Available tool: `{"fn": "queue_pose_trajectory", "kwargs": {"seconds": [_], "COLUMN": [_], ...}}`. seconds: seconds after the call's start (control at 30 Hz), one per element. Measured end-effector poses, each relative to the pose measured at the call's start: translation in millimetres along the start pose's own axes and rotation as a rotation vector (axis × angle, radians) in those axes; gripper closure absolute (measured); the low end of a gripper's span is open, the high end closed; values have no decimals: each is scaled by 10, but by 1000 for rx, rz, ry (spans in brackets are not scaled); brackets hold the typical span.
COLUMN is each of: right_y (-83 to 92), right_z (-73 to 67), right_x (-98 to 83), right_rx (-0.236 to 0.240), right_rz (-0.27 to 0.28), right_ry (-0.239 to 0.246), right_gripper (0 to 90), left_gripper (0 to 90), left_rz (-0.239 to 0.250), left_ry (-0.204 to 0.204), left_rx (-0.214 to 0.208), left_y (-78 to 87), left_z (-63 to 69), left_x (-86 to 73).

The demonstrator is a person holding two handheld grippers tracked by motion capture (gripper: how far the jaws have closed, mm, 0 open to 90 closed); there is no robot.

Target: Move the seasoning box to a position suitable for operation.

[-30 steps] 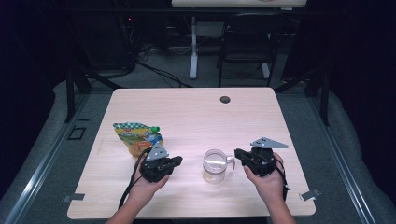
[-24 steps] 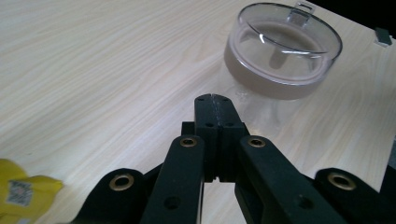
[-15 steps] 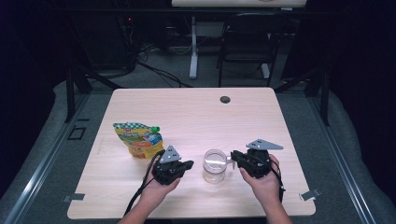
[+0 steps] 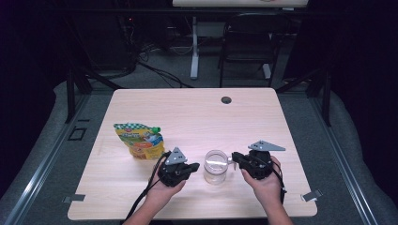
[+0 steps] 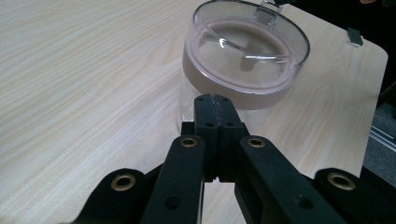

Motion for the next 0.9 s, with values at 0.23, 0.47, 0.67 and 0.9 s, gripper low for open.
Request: {"fn": "queue_pose_trajectory", "kwargs": {"seconds": [0.23,0.47,0.67,0.9], "right_y": [2,4,4,4], "right_z": [-5,-3,-4,0], "right_x": [-8,-11,-15,-16], "right_rx": [8,7,9,11], "right_rz": [1,0,2,3], "right_ry": [2,5,6,3], "right_gripper": [864,865,865,865], "left_gripper": [900,900,900,900], "left_rz": [-16,-15,-18,-9], "left_ry": [-18,-18,-21,-23], "left_rx": [-5,-16,-31,-41], "left_y": [-41,-98,-113,-107], "left_z": [42,59,76,79], "left_x": [1,14,19,27]}}
Point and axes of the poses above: each handheld gripper's, and its own axes: y roughly backward along the jaws, x roughly out of its top, z roughly to its right, the point moved 4 cm from there along -y, roughly forward along the jaws, and after that the axes turned 10 degrees about -z, right-handed, at the moved point
